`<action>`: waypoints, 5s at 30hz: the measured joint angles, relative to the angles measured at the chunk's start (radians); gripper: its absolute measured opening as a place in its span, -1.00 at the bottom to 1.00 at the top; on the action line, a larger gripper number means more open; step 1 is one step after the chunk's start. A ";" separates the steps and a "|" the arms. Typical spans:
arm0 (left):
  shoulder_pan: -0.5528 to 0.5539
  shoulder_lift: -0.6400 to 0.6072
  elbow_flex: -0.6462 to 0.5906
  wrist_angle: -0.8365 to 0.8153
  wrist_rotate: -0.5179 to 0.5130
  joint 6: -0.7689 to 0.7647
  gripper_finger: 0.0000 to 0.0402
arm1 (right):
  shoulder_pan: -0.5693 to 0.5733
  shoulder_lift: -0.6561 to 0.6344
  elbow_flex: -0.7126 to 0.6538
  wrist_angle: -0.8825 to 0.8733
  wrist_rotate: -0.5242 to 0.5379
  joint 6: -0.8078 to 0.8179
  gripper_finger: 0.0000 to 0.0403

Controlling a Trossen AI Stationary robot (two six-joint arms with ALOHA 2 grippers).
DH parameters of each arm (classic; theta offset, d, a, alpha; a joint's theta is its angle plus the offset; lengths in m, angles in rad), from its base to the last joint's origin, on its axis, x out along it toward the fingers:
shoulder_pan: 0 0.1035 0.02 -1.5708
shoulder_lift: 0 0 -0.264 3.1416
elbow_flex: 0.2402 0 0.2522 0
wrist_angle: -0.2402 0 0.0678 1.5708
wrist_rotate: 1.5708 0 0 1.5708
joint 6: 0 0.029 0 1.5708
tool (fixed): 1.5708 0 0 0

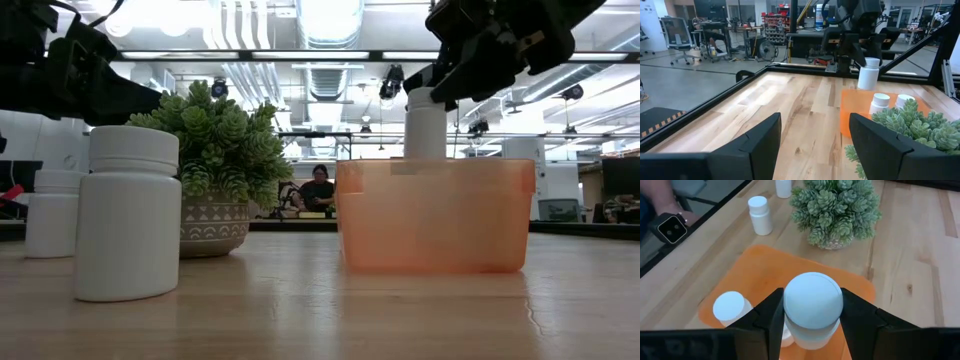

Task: Pick and place pill bottles into a basket
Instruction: Put the white medicine bottle into the orange bin

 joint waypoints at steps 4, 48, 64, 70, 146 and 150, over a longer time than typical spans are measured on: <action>0.000 0.000 0.000 0.000 0.000 0.000 0.08 | 0.000 0.000 -0.027 0.025 0.000 -0.001 -0.28; 0.000 0.006 0.000 0.000 0.000 0.000 0.08 | -0.050 0.237 0.025 0.003 -0.055 -0.060 -0.28; 0.000 0.006 0.000 0.000 0.000 0.000 0.08 | -0.056 0.237 0.024 -0.019 -0.046 -0.052 -0.18; 0.000 0.006 0.000 0.000 0.000 0.000 0.08 | -0.056 0.237 0.024 -0.019 -0.005 -0.036 -0.16; 0.000 0.008 0.000 -0.001 0.000 0.000 0.08 | -0.012 -0.197 -0.390 0.703 -0.022 0.308 -0.12; 0.000 0.007 0.000 0.000 0.000 0.000 0.08 | 0.015 -0.287 -0.429 0.671 -0.015 0.307 -0.13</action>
